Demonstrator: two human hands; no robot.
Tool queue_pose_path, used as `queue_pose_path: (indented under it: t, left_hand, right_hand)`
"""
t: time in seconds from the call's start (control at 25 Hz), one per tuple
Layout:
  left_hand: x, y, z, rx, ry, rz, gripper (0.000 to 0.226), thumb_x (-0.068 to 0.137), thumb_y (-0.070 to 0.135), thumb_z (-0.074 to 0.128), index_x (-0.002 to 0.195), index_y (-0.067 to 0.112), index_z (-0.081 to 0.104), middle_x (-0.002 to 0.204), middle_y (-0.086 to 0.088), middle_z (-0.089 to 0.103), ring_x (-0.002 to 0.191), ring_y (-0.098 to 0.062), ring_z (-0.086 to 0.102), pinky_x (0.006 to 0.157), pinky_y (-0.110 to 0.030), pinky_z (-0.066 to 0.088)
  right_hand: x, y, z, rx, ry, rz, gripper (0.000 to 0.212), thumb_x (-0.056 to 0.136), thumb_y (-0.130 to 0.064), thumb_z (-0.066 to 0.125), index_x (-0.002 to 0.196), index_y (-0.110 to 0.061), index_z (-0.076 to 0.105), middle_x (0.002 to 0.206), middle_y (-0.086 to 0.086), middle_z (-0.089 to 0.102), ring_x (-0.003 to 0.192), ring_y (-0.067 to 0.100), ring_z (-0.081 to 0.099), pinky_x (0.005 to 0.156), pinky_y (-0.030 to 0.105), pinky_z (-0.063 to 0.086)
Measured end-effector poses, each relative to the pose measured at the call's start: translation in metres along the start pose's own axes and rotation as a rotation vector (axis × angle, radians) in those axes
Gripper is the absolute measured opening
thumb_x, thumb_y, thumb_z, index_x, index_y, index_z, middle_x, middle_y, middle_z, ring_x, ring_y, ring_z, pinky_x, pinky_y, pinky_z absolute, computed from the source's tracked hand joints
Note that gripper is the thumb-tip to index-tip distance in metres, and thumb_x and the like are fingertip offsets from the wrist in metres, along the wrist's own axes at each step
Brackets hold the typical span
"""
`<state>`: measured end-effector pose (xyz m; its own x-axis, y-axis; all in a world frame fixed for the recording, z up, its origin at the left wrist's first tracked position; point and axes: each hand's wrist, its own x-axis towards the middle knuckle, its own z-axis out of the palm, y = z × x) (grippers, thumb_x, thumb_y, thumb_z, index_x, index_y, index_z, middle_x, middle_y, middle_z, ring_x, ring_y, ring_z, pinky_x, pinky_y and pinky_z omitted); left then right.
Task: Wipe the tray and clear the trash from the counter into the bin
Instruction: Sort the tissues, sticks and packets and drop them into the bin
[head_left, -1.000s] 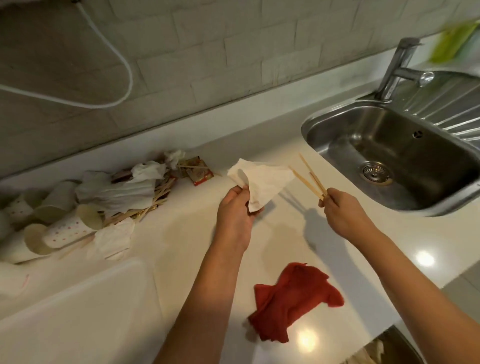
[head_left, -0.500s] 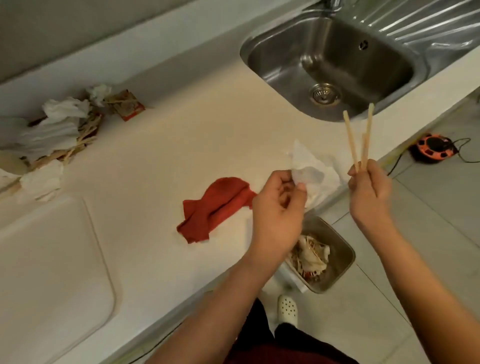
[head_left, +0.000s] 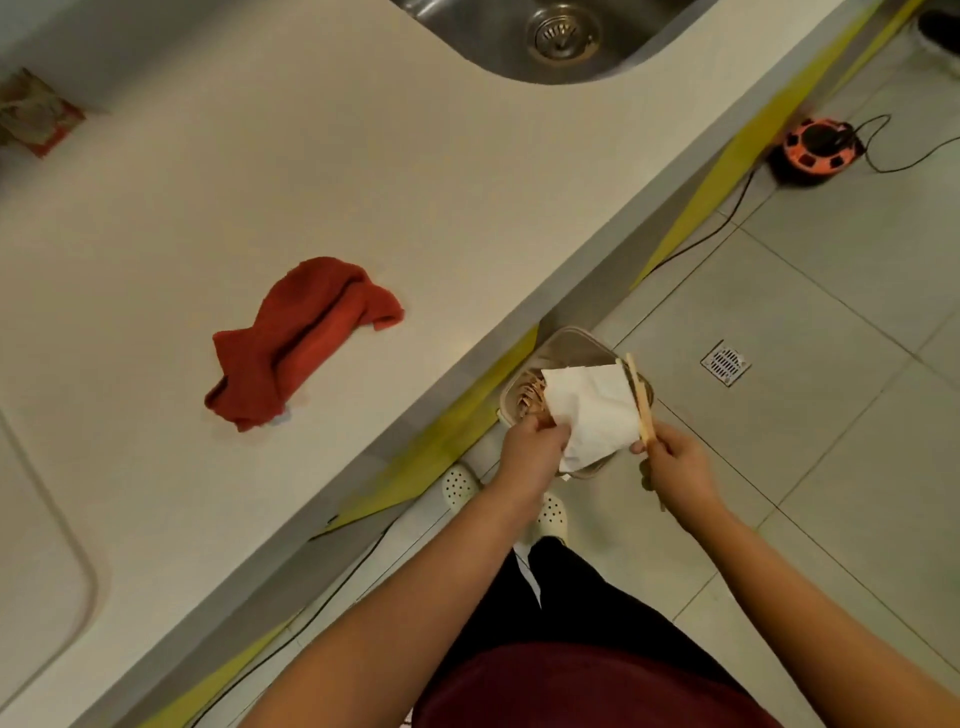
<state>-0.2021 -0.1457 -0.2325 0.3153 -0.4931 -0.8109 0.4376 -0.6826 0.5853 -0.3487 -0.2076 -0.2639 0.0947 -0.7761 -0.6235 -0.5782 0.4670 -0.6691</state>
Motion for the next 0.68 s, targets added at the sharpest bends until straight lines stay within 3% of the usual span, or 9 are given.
queue_pose_path:
  t: [0.12, 0.24, 0.36, 0.44, 0.48, 0.56, 0.68]
  left_hand:
    - [0.023, -0.021, -0.005, -0.192, 0.013, -0.220, 0.017, 0.088, 0.003, 0.054, 0.093, 0.017, 0.063, 0.102, -0.014, 0.068, 0.083, -0.025, 0.063, 0.056, -0.023, 0.051]
    - [0.029, -0.024, -0.005, -0.206, 0.054, -0.305, 0.019, 0.090, 0.003, 0.051, 0.086, 0.019, 0.059, 0.084, -0.006, 0.064, 0.069, -0.017, 0.058, 0.042, -0.016, 0.042]
    - [0.035, -0.021, 0.004, -0.149, 0.064, -0.263, 0.021, 0.090, 0.005, 0.052, 0.108, 0.014, 0.059, 0.087, -0.008, 0.064, 0.065, -0.015, 0.054, 0.042, -0.015, 0.040]
    - [0.041, -0.014, 0.008, -0.145, 0.059, -0.223, 0.029, 0.090, 0.009, 0.053, 0.118, 0.014, 0.057, 0.103, -0.009, 0.064, 0.076, -0.016, 0.056, 0.053, -0.022, 0.044]
    - [0.042, -0.009, 0.009, -0.119, 0.044, -0.212, 0.029, 0.092, 0.012, 0.052, 0.120, 0.015, 0.055, 0.111, -0.007, 0.063, 0.086, -0.018, 0.057, 0.063, -0.025, 0.045]
    - [0.042, -0.001, 0.007, -0.016, 0.023, -0.230, 0.033, 0.095, 0.020, 0.048, 0.127, 0.014, 0.049, 0.123, -0.002, 0.056, 0.107, -0.021, 0.052, 0.083, -0.031, 0.040]
    - [0.040, -0.003, -0.001, 0.142, 0.038, -0.235, 0.039, 0.096, 0.022, 0.045, 0.133, 0.011, 0.044, 0.129, -0.006, 0.049, 0.119, -0.023, 0.046, 0.097, -0.035, 0.037]
  right_hand:
    - [0.007, 0.010, 0.007, 0.134, -0.181, 0.435, 0.022, 0.093, 0.001, 0.043, 0.085, -0.005, 0.063, 0.081, 0.014, 0.054, 0.060, 0.019, 0.050, 0.046, 0.025, 0.050]
    - [0.019, 0.013, 0.014, 0.109, -0.214, 0.507, 0.023, 0.095, 0.003, 0.037, 0.092, 0.002, 0.059, 0.075, 0.011, 0.049, 0.059, 0.018, 0.046, 0.037, 0.018, 0.047]
    - [0.035, 0.004, 0.019, 0.128, -0.204, 0.499, 0.023, 0.095, 0.003, 0.036, 0.080, -0.002, 0.053, 0.070, 0.009, 0.047, 0.057, 0.015, 0.045, 0.044, 0.021, 0.046]
    - [0.046, -0.006, 0.021, 0.135, -0.214, 0.491, 0.016, 0.093, -0.001, 0.042, 0.083, -0.001, 0.055, 0.078, 0.012, 0.053, 0.067, 0.019, 0.053, 0.057, 0.027, 0.051]
    - [0.050, -0.011, 0.023, 0.094, -0.242, 0.468, 0.011, 0.091, -0.003, 0.046, 0.094, 0.000, 0.056, 0.089, 0.013, 0.056, 0.080, 0.025, 0.058, 0.069, 0.034, 0.053]
    - [0.054, -0.016, 0.025, -0.024, -0.263, 0.409, 0.022, 0.090, -0.006, 0.046, 0.112, -0.007, 0.051, 0.107, 0.012, 0.051, 0.105, 0.032, 0.052, 0.086, 0.044, 0.048]
    - [0.053, -0.011, 0.024, -0.063, -0.181, 0.266, 0.032, 0.091, -0.009, 0.043, 0.122, -0.014, 0.049, 0.104, 0.009, 0.050, 0.094, 0.027, 0.049, 0.083, 0.040, 0.047]
